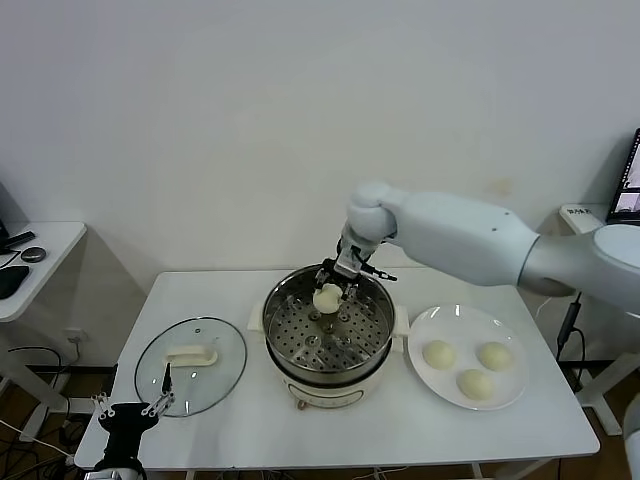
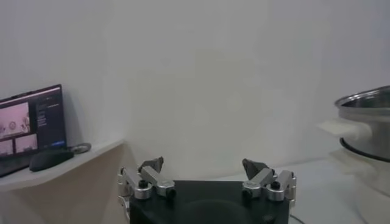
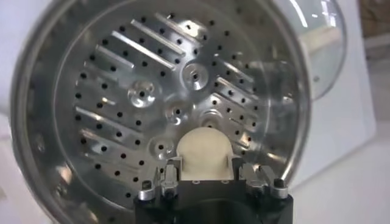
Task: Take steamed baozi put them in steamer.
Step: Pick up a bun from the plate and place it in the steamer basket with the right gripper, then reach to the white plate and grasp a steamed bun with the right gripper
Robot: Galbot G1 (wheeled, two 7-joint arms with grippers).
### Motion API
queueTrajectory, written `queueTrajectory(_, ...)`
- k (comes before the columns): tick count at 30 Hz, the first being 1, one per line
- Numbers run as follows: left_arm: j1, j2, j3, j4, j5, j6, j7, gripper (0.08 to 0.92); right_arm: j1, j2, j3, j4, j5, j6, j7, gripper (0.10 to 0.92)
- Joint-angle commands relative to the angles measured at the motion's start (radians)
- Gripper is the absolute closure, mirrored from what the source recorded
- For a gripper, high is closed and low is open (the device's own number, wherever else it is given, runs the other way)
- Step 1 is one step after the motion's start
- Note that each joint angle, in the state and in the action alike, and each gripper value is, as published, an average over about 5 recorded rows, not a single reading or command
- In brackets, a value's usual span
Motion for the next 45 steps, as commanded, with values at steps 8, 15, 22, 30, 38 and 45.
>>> queueTrajectory(8,-0.005,0.001,-0.001,0.004,-0.001,0.000,-0.001,0.177,-0.075,0.068,0.074,-0.131,-0.280,0.187,0.084,0.515)
queueTrajectory(15,-0.005,-0.001,0.000,0.006,0.000,0.000,-0.001,0.177,-0.077,0.055,0.079,-0.122,-0.235,0.192,0.110,0.471)
queueTrajectory(22,-0.007,0.003,0.000,0.005,-0.001,0.002,0.000,0.177,0.027,-0.010,0.034,-0.009,-0.037,0.085,0.069,0.276)
queueTrajectory(30,-0.011,0.026,0.002,0.001,-0.017,0.018,0.006,0.177,0.279,-0.262,-0.138,0.341,0.455,-0.512,-0.008,0.203)
queueTrajectory(38,-0.030,0.054,0.026,-0.022,-0.037,0.138,-0.006,0.177,0.359,-0.557,-0.205,0.547,0.549,-0.963,-0.029,0.203)
queueTrajectory(45,-0.045,0.055,0.035,-0.015,-0.027,0.159,0.001,0.177,0.165,-0.760,-0.126,0.517,0.361,-0.916,-0.077,0.203)
